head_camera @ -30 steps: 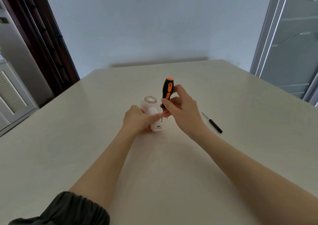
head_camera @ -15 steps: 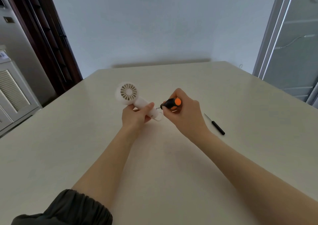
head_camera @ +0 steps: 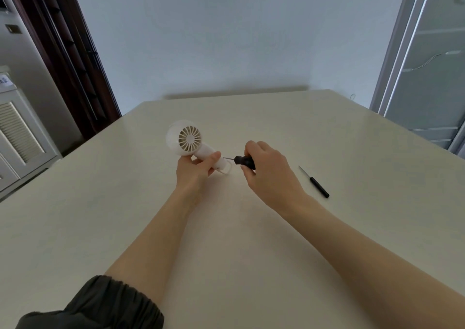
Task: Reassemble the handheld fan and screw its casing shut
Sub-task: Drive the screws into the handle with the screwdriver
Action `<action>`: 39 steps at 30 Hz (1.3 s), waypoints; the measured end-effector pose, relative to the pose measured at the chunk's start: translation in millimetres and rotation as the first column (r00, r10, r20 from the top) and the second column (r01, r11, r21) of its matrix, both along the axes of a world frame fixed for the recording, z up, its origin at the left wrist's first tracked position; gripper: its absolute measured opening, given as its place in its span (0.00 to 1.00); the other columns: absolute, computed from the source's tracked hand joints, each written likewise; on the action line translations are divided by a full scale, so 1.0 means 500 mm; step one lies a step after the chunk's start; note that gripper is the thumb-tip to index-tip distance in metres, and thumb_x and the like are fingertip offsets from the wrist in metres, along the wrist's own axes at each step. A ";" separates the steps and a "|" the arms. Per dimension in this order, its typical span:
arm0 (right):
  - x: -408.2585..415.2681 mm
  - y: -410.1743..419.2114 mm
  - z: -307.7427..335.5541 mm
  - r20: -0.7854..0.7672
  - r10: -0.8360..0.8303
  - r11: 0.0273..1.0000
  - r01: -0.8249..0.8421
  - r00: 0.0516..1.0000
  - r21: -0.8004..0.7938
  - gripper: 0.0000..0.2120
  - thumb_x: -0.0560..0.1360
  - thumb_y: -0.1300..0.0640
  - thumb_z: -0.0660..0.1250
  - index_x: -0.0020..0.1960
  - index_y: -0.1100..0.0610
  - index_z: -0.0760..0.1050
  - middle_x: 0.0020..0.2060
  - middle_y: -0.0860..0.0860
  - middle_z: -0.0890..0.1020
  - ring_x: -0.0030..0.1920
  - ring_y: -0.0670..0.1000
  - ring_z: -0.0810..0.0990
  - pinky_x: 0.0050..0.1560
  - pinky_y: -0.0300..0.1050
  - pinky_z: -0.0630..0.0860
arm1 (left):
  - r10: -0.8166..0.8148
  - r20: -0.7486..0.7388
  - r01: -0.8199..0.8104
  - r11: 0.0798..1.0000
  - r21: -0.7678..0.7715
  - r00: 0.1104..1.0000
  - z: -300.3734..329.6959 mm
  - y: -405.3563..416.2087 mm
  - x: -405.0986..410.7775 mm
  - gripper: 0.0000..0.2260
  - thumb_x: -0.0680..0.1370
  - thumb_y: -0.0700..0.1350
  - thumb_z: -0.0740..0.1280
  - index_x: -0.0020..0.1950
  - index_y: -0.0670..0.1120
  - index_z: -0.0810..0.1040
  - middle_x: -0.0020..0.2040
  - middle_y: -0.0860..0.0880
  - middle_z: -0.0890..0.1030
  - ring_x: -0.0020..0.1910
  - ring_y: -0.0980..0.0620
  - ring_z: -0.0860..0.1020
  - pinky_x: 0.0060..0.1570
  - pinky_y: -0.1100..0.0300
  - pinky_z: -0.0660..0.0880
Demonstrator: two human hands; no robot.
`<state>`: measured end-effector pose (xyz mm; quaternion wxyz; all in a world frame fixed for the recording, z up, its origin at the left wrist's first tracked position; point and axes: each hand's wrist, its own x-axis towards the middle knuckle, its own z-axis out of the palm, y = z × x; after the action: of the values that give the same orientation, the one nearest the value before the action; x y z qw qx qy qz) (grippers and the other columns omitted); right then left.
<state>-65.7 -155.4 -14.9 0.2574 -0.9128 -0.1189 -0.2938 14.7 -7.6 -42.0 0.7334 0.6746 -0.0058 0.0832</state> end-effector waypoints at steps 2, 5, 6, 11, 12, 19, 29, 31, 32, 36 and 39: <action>0.001 0.000 0.002 0.005 -0.017 1.000 0.018 1.000 -0.025 0.04 0.77 0.60 0.62 0.48 0.58 0.67 0.40 0.50 0.69 0.36 0.55 0.70 0.38 0.48 0.70 | -0.016 0.008 0.016 1.000 -0.004 1.000 0.001 -0.001 -0.001 0.10 0.71 0.42 0.75 0.47 0.47 0.76 0.46 0.48 0.82 0.46 0.52 0.82 0.52 0.55 0.79; 0.005 -0.003 0.001 -0.008 -0.063 0.998 0.062 0.998 -0.026 0.06 0.78 0.56 0.60 0.46 0.58 0.66 0.39 0.52 0.70 0.36 0.55 0.69 0.37 0.47 0.67 | -0.015 0.026 0.015 1.000 -0.003 1.000 0.006 -0.004 -0.006 0.10 0.71 0.41 0.75 0.45 0.49 0.76 0.46 0.49 0.82 0.47 0.52 0.82 0.53 0.55 0.79; 0.007 -0.005 -0.002 -0.021 -0.090 0.995 0.089 0.996 -0.040 0.09 0.79 0.54 0.59 0.44 0.57 0.64 0.37 0.51 0.69 0.36 0.55 0.68 0.36 0.47 0.64 | -0.014 0.034 0.014 1.000 -0.003 0.999 0.009 -0.005 -0.007 0.10 0.70 0.41 0.75 0.45 0.49 0.76 0.46 0.49 0.82 0.48 0.51 0.82 0.53 0.55 0.78; 0.013 -0.012 -0.009 -0.126 -0.160 0.987 0.159 0.979 -0.020 0.17 0.80 0.48 0.55 0.39 0.57 0.61 0.33 0.52 0.72 0.36 0.56 0.68 0.36 0.46 0.61 | 0.007 0.075 -0.007 1.000 0.005 0.997 0.023 -0.010 -0.016 0.10 0.69 0.39 0.76 0.43 0.50 0.77 0.47 0.46 0.82 0.54 0.44 0.80 0.59 0.47 0.76; 0.013 -0.012 -0.009 -0.123 -0.148 0.989 0.148 0.981 -0.005 0.16 0.80 0.48 0.56 0.39 0.57 0.62 0.35 0.53 0.73 0.36 0.57 0.69 0.35 0.46 0.61 | 0.008 0.083 -0.008 1.000 -0.001 0.997 0.025 -0.009 -0.019 0.11 0.69 0.39 0.76 0.43 0.50 0.77 0.47 0.46 0.82 0.54 0.44 0.80 0.60 0.46 0.76; -0.005 0.000 0.000 -0.087 -0.029 0.999 0.026 0.996 -0.044 0.12 0.75 0.61 0.61 0.57 0.57 0.64 0.40 0.55 0.77 0.36 0.59 0.75 0.38 0.52 0.75 | -0.008 0.097 0.016 0.996 -0.086 0.995 0.040 -0.011 -0.033 0.10 0.71 0.36 0.74 0.43 0.48 0.76 0.45 0.46 0.81 0.49 0.48 0.80 0.53 0.56 0.77; -0.003 -0.006 -0.008 -0.048 -0.080 0.986 0.072 0.996 -0.150 0.08 0.78 0.58 0.58 0.46 0.55 0.58 0.34 0.52 0.71 0.32 0.59 0.69 0.32 0.47 0.63 | -0.039 0.124 0.047 0.997 -0.066 0.991 0.044 -0.009 -0.039 0.11 0.71 0.34 0.73 0.45 0.48 0.76 0.48 0.45 0.80 0.55 0.44 0.79 0.59 0.50 0.76; -0.003 -0.005 -0.011 -0.044 -0.105 0.979 0.096 0.993 -0.178 0.08 0.80 0.55 0.57 0.45 0.55 0.58 0.33 0.51 0.69 0.32 0.57 0.68 0.32 0.46 0.61 | -0.043 0.142 0.051 0.997 -0.050 0.989 0.045 -0.007 -0.039 0.12 0.70 0.34 0.74 0.45 0.47 0.76 0.50 0.43 0.80 0.57 0.42 0.79 0.61 0.47 0.75; -0.002 -0.005 -0.013 -0.037 -0.125 0.974 0.116 0.991 -0.196 0.08 0.80 0.53 0.56 0.45 0.54 0.58 0.32 0.49 0.67 0.32 0.57 0.67 0.33 0.46 0.60 | -0.045 0.146 0.052 0.998 -0.040 0.988 0.045 -0.005 -0.039 0.12 0.70 0.34 0.74 0.46 0.47 0.76 0.51 0.43 0.80 0.58 0.42 0.79 0.61 0.47 0.75; 0.007 -0.006 -0.019 -0.108 -0.229 0.951 0.199 0.967 -0.235 0.14 0.83 0.49 0.49 0.42 0.55 0.61 0.32 0.48 0.65 0.34 0.55 0.66 0.35 0.46 0.59 | -0.048 0.161 0.050 0.999 -0.010 0.986 0.046 -0.008 -0.040 0.12 0.69 0.34 0.74 0.46 0.47 0.77 0.50 0.44 0.81 0.53 0.47 0.80 0.58 0.52 0.76; 0.007 -0.007 -0.021 -0.164 -0.201 0.975 0.182 0.966 -0.126 0.15 0.82 0.49 0.51 0.44 0.57 0.66 0.37 0.52 0.71 0.37 0.58 0.71 0.36 0.48 0.63 | -0.048 0.189 0.048 0.999 0.004 0.981 0.044 -0.012 -0.040 0.11 0.69 0.35 0.75 0.47 0.46 0.78 0.49 0.45 0.82 0.50 0.50 0.80 0.52 0.58 0.76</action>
<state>-62.3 -158.9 -25.5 0.1868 -0.9551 -0.0229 -0.2288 -5.3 -13.7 -20.0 0.7317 0.6630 -0.0916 0.1294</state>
